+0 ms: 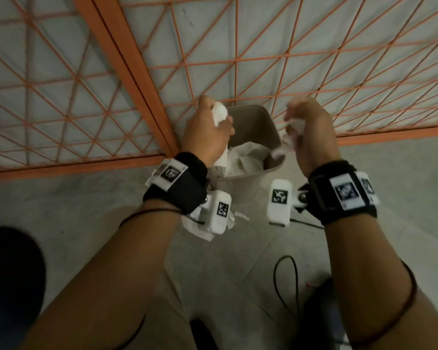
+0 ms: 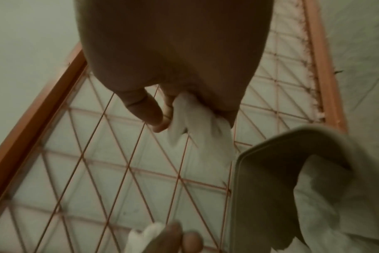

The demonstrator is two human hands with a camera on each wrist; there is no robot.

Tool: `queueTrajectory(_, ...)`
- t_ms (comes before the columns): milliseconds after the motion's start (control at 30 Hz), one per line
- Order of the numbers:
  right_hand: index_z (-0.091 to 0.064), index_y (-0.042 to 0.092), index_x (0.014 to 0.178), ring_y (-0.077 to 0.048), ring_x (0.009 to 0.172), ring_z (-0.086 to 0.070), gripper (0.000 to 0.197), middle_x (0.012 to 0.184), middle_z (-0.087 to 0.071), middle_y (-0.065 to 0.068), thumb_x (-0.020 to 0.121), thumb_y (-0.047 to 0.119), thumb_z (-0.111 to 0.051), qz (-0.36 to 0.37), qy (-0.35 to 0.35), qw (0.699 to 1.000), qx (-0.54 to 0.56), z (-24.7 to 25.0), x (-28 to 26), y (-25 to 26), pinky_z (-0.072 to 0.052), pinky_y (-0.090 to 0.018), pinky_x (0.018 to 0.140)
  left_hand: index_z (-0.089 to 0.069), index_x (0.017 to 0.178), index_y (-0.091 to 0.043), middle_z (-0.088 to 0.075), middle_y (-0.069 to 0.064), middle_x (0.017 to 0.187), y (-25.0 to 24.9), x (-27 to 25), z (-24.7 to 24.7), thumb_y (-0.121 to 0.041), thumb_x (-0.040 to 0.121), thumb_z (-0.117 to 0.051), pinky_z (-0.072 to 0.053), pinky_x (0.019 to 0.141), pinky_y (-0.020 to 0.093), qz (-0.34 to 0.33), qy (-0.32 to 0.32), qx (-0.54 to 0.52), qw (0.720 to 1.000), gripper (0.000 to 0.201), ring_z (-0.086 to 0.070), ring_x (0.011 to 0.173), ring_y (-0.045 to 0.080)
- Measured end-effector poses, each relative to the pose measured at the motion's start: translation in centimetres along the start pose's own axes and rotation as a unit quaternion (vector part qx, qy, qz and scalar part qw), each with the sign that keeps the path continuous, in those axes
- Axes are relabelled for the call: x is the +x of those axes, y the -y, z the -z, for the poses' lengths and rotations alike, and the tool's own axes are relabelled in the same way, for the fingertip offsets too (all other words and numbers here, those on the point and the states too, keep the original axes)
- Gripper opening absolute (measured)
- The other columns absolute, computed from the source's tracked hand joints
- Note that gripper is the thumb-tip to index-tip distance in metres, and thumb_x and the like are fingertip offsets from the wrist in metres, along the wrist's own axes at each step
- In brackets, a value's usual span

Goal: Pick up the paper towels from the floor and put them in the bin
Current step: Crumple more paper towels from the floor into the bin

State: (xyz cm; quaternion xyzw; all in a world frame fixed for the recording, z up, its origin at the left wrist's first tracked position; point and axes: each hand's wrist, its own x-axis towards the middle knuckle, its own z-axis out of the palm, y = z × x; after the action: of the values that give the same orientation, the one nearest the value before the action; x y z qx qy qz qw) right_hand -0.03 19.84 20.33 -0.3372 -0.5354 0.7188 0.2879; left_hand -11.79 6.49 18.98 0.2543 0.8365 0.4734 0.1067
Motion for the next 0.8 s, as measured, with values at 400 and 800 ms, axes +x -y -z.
queueTrajectory(400, -0.064, 0.015, 0.121, -0.013, 0.103, -0.063, 0.033, 0.122, -0.066, -0.007, 0.091, 0.010, -0.049, 0.009, 0.179, 0.936, -0.304, -1.9, 2.8, -4.0, -0.053, -0.026, 0.090, -0.025, 0.151, -0.029, -0.036, 0.002, 0.155, 4.6, 2.5, -1.7, -0.034, 0.069, -0.082, -0.038, 0.106, 0.028, 0.025, 0.260, 0.168, 0.951, 0.100, -0.039, 0.139, 0.020)
queueTrajectory(800, -0.071, 0.014, 0.090, -0.010, 0.077, -0.065, 0.022, 0.087, -0.069, 0.007, 0.082, 0.015, -0.050, 0.196, 0.143, 0.933, -0.264, -4.5, -3.2, -7.5, -0.056, -0.031, 0.073, -0.059, 0.123, -0.012, -0.058, 0.014, 0.130, 16.5, -5.2, 0.8, -0.006, 0.085, -0.056, -0.045, 0.092, 0.027, 0.264, -0.073, 0.029, 0.961, 0.038, -0.058, 0.115, 0.028)
